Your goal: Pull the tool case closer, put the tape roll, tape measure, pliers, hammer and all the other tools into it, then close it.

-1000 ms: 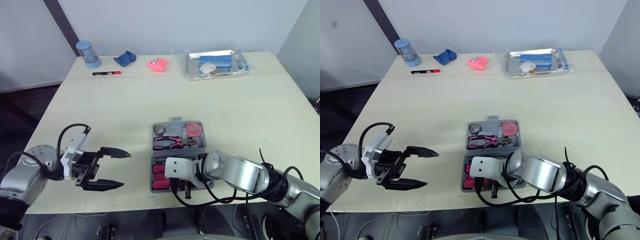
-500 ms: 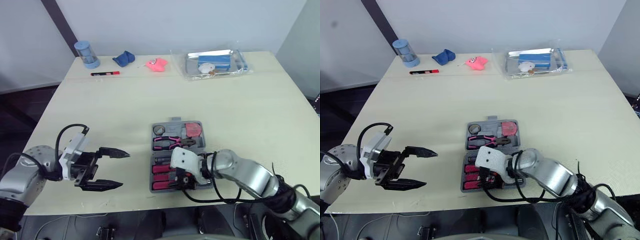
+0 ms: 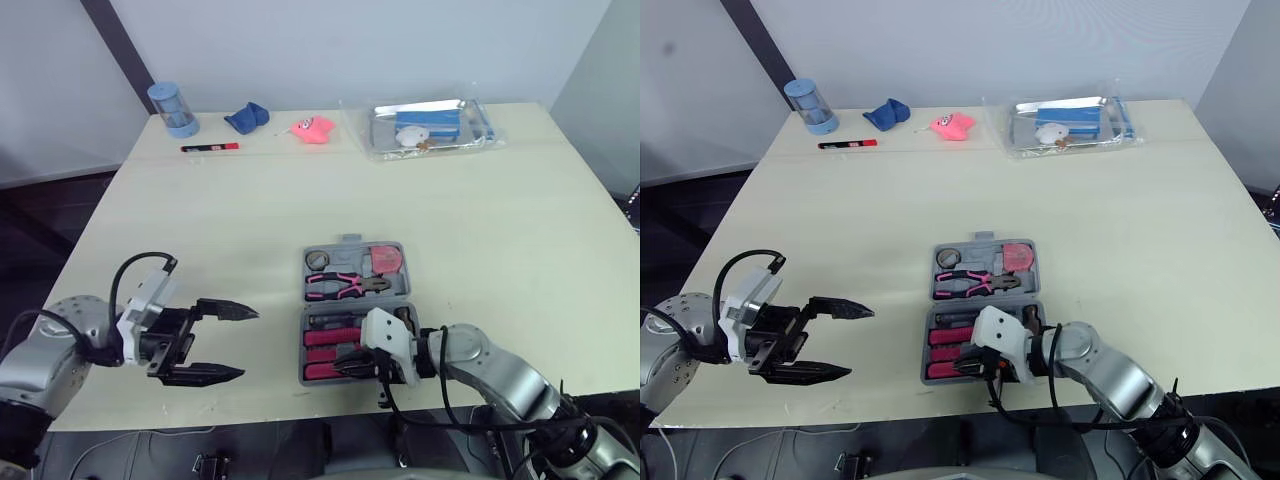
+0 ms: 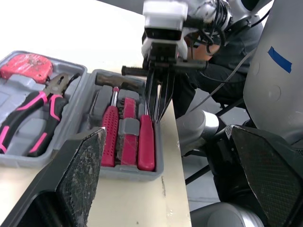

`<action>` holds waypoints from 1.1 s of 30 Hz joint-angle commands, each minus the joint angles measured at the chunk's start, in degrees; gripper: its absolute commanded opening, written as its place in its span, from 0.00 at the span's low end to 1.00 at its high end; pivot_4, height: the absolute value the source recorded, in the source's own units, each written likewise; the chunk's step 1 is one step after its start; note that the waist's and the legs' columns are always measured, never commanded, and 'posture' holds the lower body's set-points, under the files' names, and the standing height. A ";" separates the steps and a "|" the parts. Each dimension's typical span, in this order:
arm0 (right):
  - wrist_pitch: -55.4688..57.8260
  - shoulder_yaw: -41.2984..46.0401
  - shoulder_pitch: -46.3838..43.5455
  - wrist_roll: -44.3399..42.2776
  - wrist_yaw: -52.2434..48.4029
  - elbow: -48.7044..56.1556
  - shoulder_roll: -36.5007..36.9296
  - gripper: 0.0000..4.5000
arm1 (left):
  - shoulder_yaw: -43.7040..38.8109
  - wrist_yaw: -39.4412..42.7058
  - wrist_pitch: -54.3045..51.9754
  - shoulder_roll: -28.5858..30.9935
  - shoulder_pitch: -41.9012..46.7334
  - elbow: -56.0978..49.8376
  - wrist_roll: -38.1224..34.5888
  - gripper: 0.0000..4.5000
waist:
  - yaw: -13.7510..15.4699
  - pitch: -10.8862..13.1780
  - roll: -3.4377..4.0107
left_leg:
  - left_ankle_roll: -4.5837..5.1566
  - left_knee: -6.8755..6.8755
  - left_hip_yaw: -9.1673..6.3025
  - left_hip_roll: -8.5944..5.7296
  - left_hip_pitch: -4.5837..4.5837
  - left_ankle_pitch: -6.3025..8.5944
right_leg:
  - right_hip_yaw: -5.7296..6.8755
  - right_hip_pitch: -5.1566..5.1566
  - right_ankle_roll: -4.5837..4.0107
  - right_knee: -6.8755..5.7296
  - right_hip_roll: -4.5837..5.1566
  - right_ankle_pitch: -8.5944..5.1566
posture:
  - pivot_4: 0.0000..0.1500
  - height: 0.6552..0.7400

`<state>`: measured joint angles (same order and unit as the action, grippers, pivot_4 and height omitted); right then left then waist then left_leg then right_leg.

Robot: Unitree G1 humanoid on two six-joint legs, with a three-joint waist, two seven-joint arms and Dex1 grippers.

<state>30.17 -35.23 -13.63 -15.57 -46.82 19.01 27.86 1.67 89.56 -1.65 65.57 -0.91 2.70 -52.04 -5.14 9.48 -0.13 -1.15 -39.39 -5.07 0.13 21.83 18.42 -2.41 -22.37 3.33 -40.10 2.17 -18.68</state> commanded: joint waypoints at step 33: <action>-14.17 35.07 21.56 -11.42 -2.02 4.89 3.77 0.29 | -13.40 -19.12 -9.14 -23.51 -6.98 -3.88 8.97 1.00 | 2.87 -0.18 -0.19 | 0.16 -0.03 -0.02 -0.01 -0.24 0.09 | 0.02 0.33 -0.01 0.11 0.07 0.02 | 1.00 1.00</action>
<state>19.63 -4.75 4.73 -25.01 -44.92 23.64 29.80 -9.25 70.05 -12.44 42.26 -7.58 -2.74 -44.25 -2.26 9.31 -0.32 -1.00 -39.41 -5.11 0.13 21.61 18.51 -2.37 -22.05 3.32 -39.98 2.23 -18.66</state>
